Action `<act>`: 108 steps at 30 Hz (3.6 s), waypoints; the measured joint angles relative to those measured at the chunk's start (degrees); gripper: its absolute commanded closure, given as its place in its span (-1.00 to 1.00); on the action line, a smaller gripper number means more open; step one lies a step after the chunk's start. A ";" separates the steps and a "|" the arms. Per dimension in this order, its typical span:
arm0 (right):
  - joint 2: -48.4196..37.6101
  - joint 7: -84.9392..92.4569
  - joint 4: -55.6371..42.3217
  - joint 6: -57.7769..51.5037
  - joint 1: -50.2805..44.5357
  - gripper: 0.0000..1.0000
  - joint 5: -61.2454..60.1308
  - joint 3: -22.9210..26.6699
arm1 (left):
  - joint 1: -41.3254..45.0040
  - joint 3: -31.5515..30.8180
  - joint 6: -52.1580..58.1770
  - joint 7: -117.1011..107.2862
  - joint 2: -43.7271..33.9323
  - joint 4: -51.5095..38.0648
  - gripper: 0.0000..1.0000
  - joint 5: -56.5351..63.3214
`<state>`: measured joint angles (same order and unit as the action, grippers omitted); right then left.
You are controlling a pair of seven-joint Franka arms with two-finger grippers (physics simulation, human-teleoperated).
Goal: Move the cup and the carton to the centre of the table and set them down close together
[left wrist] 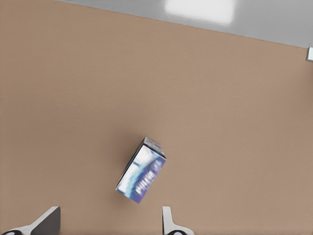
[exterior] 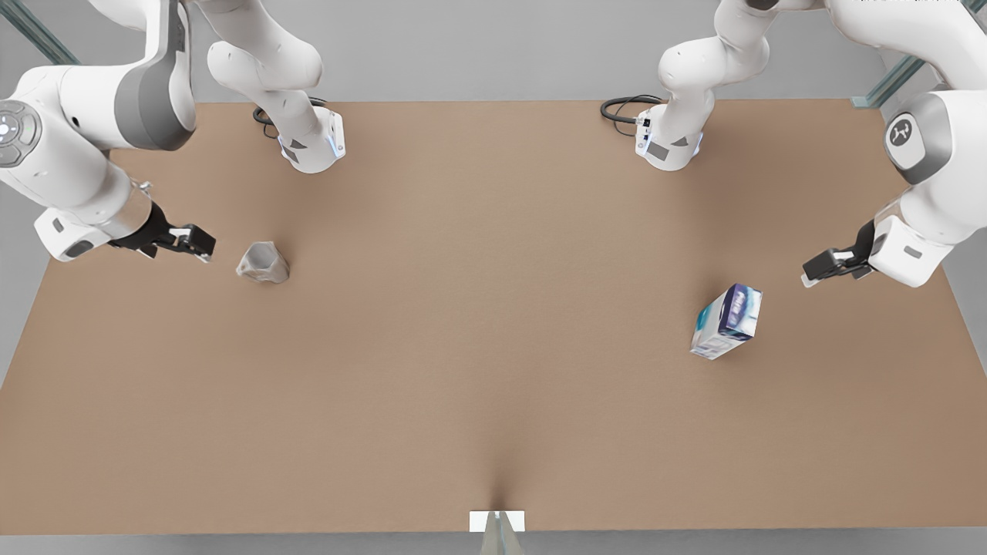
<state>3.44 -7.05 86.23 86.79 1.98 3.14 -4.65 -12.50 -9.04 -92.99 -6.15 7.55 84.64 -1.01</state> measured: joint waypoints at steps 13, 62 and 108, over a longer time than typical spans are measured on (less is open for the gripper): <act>3.14 0.37 10.97 1.61 -2.98 -1.00 0.72 -0.36 | 0.08 -0.01 0.18 0.26 0.46 0.26 -1.00 0.09; -10.55 -9.73 51.53 31.45 0.79 -1.00 -2.88 5.70 | 0.29 -0.10 1.49 0.09 1.16 2.28 -1.00 0.07; -6.13 -0.24 59.21 45.25 3.42 -1.00 -4.19 8.61 | 0.28 -0.10 1.06 0.26 2.92 3.34 -1.00 0.30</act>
<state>-2.69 -7.30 145.43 132.05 5.40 -1.04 3.96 -12.22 -9.14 -91.93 -5.89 10.46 87.98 -0.71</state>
